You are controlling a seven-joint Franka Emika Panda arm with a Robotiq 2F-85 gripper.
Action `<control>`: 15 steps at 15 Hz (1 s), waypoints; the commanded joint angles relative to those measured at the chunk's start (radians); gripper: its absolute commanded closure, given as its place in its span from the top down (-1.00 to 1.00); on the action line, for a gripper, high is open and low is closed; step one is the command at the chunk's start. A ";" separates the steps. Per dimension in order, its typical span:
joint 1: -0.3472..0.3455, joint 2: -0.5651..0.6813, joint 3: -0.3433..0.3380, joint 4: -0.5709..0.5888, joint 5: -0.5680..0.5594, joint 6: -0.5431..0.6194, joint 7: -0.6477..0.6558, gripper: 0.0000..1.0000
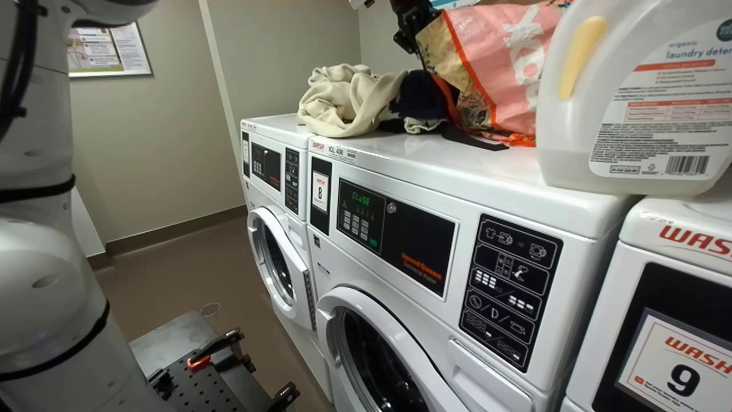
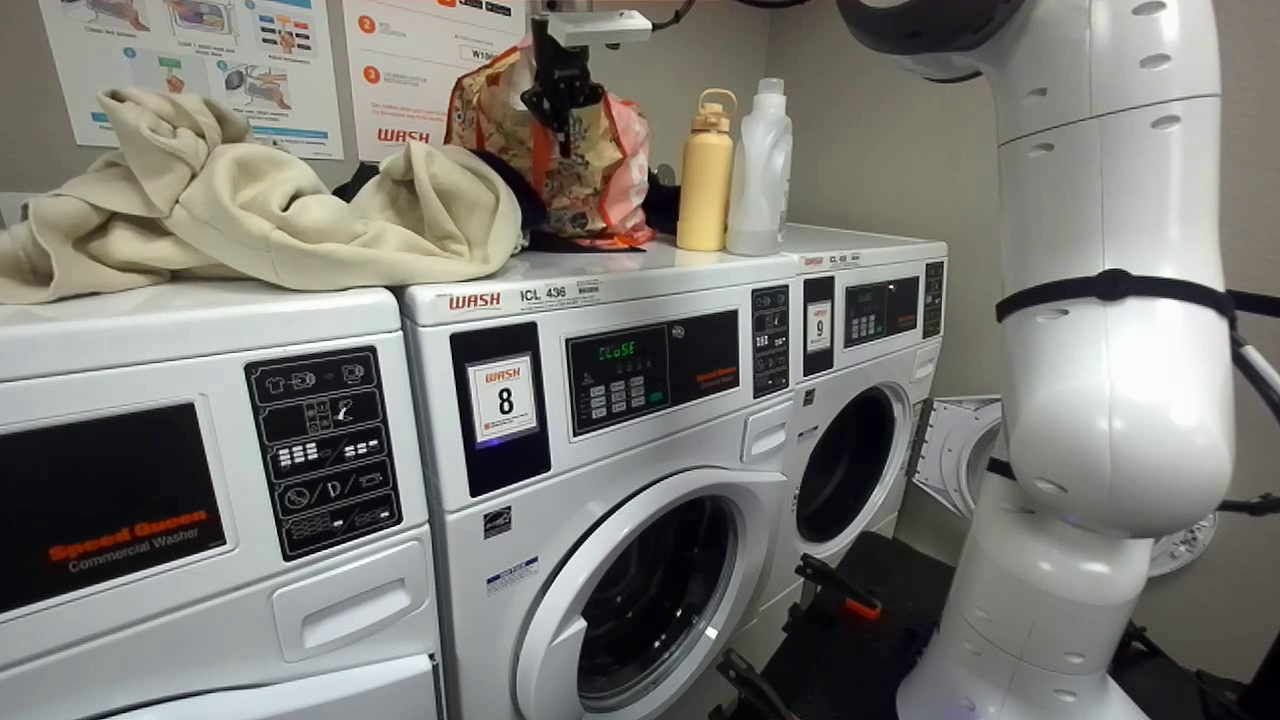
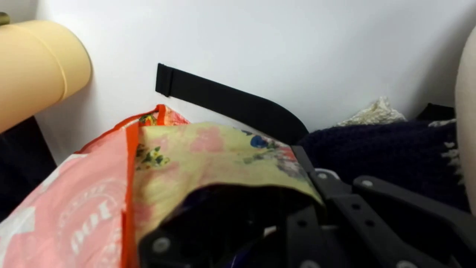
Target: Move the pink bag forward
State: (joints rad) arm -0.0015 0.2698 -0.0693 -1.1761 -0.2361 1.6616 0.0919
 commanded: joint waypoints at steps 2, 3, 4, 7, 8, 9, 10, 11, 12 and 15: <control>0.009 -0.058 0.021 -0.028 0.088 -0.022 0.029 -1.00; 0.012 -0.074 0.027 -0.038 0.109 -0.011 0.032 -1.00; 0.017 -0.089 0.032 -0.044 0.123 -0.004 0.030 -1.00; 0.035 -0.134 0.047 -0.062 0.153 0.006 0.031 -1.00; 0.040 -0.146 0.052 -0.065 0.159 0.003 0.029 -1.00; 0.046 -0.159 0.056 -0.072 0.159 0.005 0.031 -1.00; 0.054 -0.171 0.059 -0.082 0.154 0.005 0.037 -1.00; 0.058 -0.182 0.062 -0.091 0.157 0.000 0.035 -1.00; 0.062 -0.193 0.066 -0.103 0.151 -0.001 0.042 -1.00; 0.075 -0.226 0.074 -0.141 0.154 -0.006 0.065 -1.00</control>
State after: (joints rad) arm 0.0569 0.1204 -0.0100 -1.2344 -0.1013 1.6635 0.1101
